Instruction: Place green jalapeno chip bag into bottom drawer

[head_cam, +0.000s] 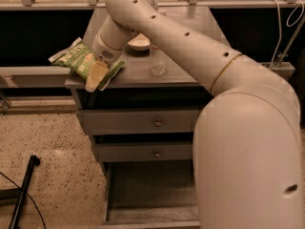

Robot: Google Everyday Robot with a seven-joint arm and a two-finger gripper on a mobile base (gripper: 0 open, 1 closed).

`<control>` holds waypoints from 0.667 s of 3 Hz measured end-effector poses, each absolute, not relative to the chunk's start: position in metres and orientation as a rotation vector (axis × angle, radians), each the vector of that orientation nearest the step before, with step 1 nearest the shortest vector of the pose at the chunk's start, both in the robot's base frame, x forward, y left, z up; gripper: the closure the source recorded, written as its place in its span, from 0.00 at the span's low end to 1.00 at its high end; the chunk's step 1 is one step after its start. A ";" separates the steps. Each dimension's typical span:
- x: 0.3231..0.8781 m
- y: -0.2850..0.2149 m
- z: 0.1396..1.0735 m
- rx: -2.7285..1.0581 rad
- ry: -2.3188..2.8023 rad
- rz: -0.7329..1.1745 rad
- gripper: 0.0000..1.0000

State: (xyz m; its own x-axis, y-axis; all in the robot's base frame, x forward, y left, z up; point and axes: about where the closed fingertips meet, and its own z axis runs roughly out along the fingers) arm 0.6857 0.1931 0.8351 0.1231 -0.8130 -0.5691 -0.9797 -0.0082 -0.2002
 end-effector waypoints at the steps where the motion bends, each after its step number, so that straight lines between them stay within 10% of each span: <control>1: 0.685 0.196 0.830 -1.852 1.710 0.466 0.28; 2: 0.675 0.197 0.847 -1.817 1.565 0.570 0.32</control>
Offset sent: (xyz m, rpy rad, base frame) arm -0.0162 -0.0015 0.0311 0.2964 -0.0244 0.1580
